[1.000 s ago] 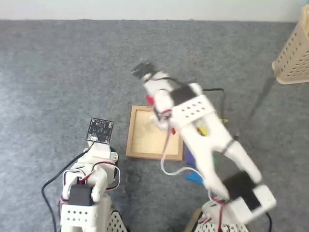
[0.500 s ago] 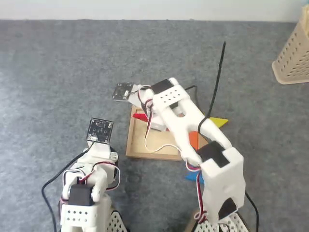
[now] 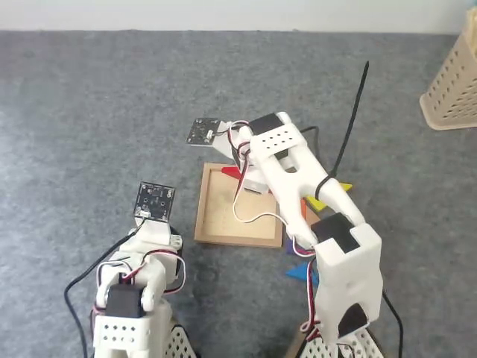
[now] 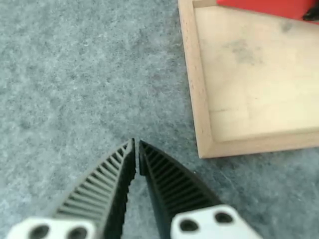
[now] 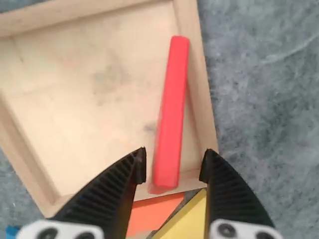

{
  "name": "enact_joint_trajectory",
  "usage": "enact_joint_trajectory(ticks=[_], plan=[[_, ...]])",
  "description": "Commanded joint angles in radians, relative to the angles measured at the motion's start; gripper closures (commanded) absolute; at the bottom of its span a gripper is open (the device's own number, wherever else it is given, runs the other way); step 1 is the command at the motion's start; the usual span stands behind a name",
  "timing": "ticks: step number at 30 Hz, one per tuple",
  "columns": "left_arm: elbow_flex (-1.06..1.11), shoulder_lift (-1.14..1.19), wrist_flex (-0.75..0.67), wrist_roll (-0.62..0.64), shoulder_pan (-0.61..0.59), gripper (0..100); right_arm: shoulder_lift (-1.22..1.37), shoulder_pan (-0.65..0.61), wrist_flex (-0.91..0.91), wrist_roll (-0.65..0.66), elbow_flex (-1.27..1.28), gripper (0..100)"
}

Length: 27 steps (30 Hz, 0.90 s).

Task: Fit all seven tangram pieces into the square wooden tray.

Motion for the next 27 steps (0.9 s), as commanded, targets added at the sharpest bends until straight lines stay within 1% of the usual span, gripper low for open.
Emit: enact_joint_trajectory(ticks=[1, 7, 13, 14, 16, 17, 18, 19, 21, 25, 27], plan=[[-0.019, -0.021, 0.006, 0.006, -0.003, 99, -0.071, -0.031, 0.093, 0.012, -0.071, 81.8], [-0.019, -0.021, 0.006, 0.006, -0.003, 99, -0.211, -0.11, 0.186, 0.008, -0.072, 81.8], [-0.019, -0.021, 0.006, 0.006, -0.003, 99, -0.242, -0.091, 0.191, -0.121, -0.061, 82.0], [-0.019, -0.021, 0.006, 0.006, -0.003, 99, -0.242, -0.082, 0.185, -0.155, -0.041, 83.5], [-0.019, -0.021, 0.006, 0.006, -0.003, 99, -0.242, -0.054, 0.173, -0.215, -0.003, 91.8], [-0.019, -0.021, 0.006, 0.006, -0.003, 99, -0.243, -0.045, 0.153, -0.241, 0.02, 97.7], [-0.019, -0.021, 0.006, 0.006, -0.003, 99, -0.251, -0.035, 0.128, -0.264, 0.054, 99.8], [-0.019, -0.021, 0.006, 0.006, -0.003, 99, -0.257, -0.031, 0.102, -0.282, 0.091, 97.6], [-0.019, -0.021, 0.006, 0.006, -0.003, 99, -0.278, -0.042, 0.022, -0.302, 0.181, 99.7], [-0.019, -0.021, 0.006, 0.006, -0.003, 99, -0.348, -0.07, -0.199, -0.331, 0.407, 99.2], [-0.019, -0.021, 0.006, 0.006, -0.003, 99, -0.361, -0.07, -0.282, -0.324, 0.493, 99.2]])
